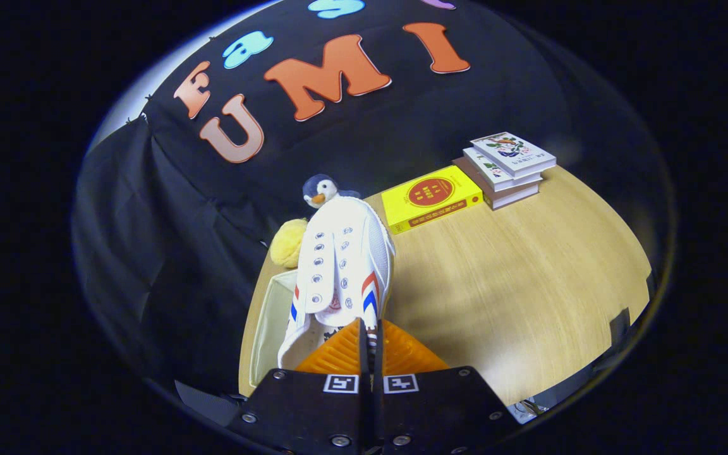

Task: Open the storage box then place both shoes into the box .Put the left shoe in first, then the right shoe, with the right side of both shoes facing outward in a uniform manner.

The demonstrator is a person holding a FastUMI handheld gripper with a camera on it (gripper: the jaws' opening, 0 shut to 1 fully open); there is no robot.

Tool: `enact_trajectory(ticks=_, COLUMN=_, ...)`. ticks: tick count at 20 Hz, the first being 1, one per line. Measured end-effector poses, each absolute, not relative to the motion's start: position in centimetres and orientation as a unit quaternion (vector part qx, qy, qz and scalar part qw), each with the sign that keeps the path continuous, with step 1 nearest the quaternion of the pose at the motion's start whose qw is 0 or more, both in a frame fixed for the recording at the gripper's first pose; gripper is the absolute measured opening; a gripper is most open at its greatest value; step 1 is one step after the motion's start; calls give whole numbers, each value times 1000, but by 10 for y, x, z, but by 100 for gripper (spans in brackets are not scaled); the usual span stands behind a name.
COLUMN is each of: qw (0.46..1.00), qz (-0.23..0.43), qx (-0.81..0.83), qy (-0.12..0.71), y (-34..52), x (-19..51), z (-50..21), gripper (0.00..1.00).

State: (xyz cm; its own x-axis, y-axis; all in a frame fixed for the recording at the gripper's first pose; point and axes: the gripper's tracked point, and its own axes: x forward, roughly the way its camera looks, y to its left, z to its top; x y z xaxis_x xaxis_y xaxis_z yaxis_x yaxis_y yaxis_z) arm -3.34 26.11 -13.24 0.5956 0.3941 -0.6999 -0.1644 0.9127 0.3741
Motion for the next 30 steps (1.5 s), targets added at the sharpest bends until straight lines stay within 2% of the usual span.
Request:
enact_trajectory(ticks=6, qw=881, qz=153, qx=111, qy=434, y=308, x=-46, z=-157, gripper=0)
enact_trajectory(ticks=12, qw=892, qz=104, qx=40, qy=438, y=310, x=-48, z=-186, gripper=0)
enact_trajectory(ticks=17, qw=888, qz=112, qx=24, qy=446, y=326, x=-61, z=-197, gripper=0)
enact_trajectory(ticks=23, qw=888, qz=87, qx=-4, qy=452, y=325, x=-58, z=-216, gripper=0)
enact_trajectory(ticks=25, qw=888, qz=117, qx=13, qy=445, y=347, x=-62, z=-203, gripper=11)
enact_trajectory(ticks=28, qw=906, qz=131, qx=8, qy=403, y=348, x=-46, z=-162, gripper=80)
enact_trajectory(ticks=30, qw=917, qz=136, qx=19, qy=374, y=345, x=-39, z=-128, gripper=96)
